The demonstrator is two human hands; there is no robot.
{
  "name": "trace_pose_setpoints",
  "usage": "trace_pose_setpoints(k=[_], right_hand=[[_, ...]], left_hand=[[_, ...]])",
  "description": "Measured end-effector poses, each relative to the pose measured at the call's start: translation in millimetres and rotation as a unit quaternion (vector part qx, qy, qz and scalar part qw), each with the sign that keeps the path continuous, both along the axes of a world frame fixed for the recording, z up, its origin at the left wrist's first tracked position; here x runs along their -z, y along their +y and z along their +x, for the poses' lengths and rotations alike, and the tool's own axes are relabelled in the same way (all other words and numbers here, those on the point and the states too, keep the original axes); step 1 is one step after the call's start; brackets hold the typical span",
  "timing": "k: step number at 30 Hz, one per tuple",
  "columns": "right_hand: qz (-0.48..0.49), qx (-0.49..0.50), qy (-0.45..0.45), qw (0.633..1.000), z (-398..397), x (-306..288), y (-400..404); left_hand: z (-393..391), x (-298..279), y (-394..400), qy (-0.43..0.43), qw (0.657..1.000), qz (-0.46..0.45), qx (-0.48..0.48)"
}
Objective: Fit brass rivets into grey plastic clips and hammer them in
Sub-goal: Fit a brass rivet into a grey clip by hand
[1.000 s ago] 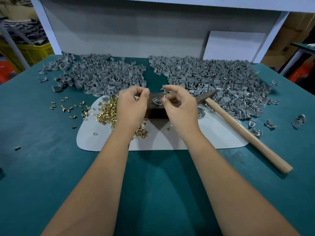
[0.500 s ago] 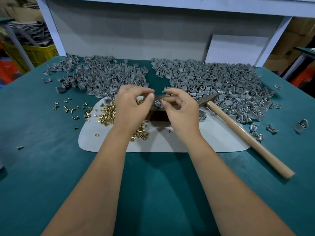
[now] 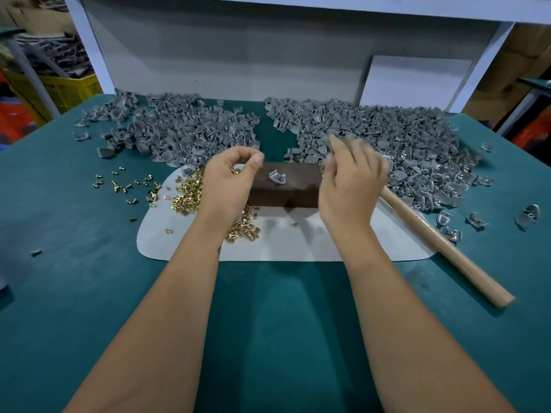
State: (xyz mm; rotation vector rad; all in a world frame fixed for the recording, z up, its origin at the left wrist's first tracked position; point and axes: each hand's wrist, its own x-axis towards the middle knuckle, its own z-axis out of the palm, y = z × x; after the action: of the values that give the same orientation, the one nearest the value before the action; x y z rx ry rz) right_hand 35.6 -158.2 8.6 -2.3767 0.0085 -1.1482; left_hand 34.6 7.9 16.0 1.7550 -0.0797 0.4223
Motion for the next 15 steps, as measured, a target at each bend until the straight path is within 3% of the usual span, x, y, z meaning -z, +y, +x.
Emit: trace_pose_setpoints(k=[3, 9, 15], right_hand=[[-0.033, 0.061, 0.081, 0.994, 1, 2, -5], [0.013, -0.177, -0.009, 0.984, -9, 1, 28], [0.141, -0.246, 0.014, 0.959, -13, 1, 40]], left_hand=[[1, 2, 1, -0.001, 1.0, -0.015, -0.001], [3, 4, -6, -0.002, 0.999, -0.031, 0.039], [3, 6, -9, -0.004, 0.995, -0.062, 0.078]])
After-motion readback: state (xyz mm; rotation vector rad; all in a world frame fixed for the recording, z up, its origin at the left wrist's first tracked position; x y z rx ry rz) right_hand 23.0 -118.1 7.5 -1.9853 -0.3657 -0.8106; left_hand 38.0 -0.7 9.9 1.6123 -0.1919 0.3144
